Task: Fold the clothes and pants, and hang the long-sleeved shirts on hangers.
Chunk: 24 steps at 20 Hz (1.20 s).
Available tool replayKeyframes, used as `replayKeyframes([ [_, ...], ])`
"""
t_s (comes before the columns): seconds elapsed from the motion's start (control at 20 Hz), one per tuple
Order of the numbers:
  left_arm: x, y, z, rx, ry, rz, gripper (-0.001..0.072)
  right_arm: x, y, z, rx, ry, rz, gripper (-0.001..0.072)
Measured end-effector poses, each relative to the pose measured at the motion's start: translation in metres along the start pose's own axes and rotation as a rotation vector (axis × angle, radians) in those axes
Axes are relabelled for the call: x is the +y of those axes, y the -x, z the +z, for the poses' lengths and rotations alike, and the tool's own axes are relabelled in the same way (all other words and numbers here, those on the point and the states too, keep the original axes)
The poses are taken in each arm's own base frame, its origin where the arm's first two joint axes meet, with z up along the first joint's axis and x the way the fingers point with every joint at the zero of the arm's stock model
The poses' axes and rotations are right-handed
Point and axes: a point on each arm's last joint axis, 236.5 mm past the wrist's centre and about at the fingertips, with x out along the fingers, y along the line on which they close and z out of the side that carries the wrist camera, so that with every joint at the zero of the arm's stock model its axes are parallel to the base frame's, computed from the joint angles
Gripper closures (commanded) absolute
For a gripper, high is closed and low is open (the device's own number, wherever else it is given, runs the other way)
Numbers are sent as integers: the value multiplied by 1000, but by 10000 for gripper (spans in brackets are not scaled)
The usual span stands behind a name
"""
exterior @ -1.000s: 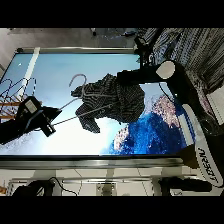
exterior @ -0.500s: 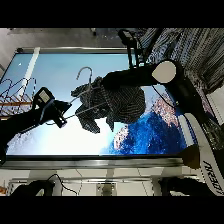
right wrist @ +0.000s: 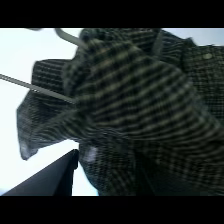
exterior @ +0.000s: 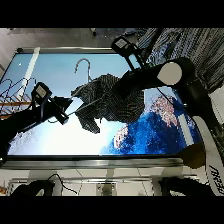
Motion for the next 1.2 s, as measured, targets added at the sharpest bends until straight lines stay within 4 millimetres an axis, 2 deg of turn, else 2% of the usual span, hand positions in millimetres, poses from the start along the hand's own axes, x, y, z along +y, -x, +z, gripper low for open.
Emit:
replayKeyframes([
  [0.15, -11, -1, 3, -10, 13, -42, 656, -36, 5, -11, 3, 183, -73, 288],
  [0.25, -16, 0, 4, -13, 15, -63, 656, -47, -4, -16, -5, 283, -62, 288],
  [0.35, -21, 1, 6, -18, 16, -77, 655, -48, -21, -22, -11, 344, -19, 288],
  [0.45, -22, 1, 7, -20, 15, -83, 655, -36, -42, -27, -22, 371, 63, 288],
  [0.55, -24, 2, 8, -22, 15, -87, 655, -14, -57, -24, -51, 390, 153, 288],
  [0.75, -25, 2, 8, -21, 13, -94, 655, 22, -70, -9, -118, 455, 255, 298],
  [0.9, -26, 2, 8, -20, 10, -97, 655, 38, -72, 1, -159, 475, 293, 434],
  [0.95, -26, 3, 7, -20, 9, -99, 654, 42, -72, 4, -174, 476, 303, 599],
  [1.0, -28, 3, 7, -18, 8, -104, 654, 45, -71, 8, -193, 473, 312, 682],
  [1.2, -25, 2, 7, -20, 12, -90, 652, 52, -68, 20, -239, 448, 329, 686],
])
